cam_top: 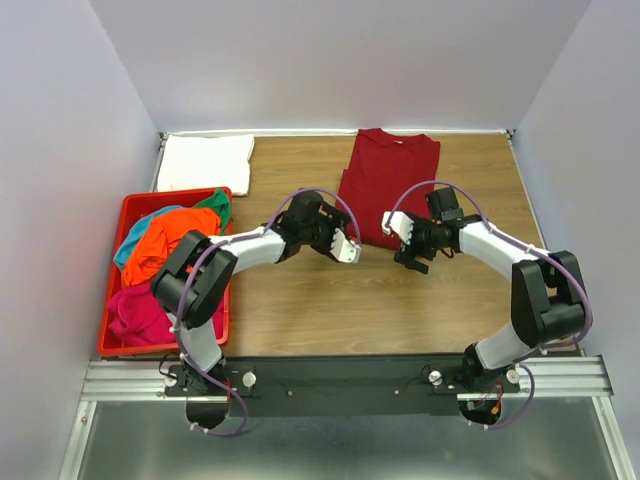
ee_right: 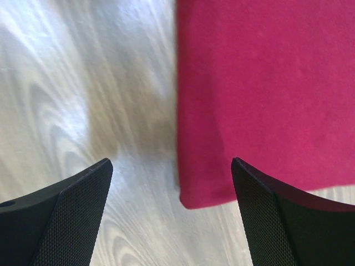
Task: Fold and stack the t-shirts
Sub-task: Fold the tshirt
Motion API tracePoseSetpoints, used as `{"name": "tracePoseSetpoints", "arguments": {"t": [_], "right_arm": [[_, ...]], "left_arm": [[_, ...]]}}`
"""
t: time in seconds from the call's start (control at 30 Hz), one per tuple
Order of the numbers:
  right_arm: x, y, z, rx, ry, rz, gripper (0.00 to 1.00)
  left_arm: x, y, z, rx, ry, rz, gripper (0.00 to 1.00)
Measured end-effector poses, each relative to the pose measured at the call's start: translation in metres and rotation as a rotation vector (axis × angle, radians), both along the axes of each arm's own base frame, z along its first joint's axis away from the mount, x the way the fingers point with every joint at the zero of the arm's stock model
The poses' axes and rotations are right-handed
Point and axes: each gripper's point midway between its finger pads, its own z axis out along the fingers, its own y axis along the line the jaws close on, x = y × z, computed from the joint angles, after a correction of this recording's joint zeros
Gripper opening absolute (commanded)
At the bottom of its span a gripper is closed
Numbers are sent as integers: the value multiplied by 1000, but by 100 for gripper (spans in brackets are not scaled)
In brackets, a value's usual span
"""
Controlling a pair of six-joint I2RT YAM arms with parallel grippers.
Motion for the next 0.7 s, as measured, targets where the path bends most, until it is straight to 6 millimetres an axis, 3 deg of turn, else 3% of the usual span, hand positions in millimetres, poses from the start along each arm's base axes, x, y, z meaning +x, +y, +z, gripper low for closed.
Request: {"name": "tracePoseSetpoints", "arguments": {"t": [0.27, 0.43, 0.6, 0.7], "right_arm": [[16, -13, -3, -57, -57, -73, 78], [21, -19, -13, -87, -41, -128, 73], [29, -20, -9, -86, -56, -163, 70], [32, -20, -6, -83, -62, -178, 65]], "left_arm": [[20, -19, -22, 62, -4, 23, 79], [26, -19, -32, 109, -18, 49, 78], [33, -22, -43, 154, -28, 75, 77], [38, -22, -44, 171, -40, 94, 70]]}}
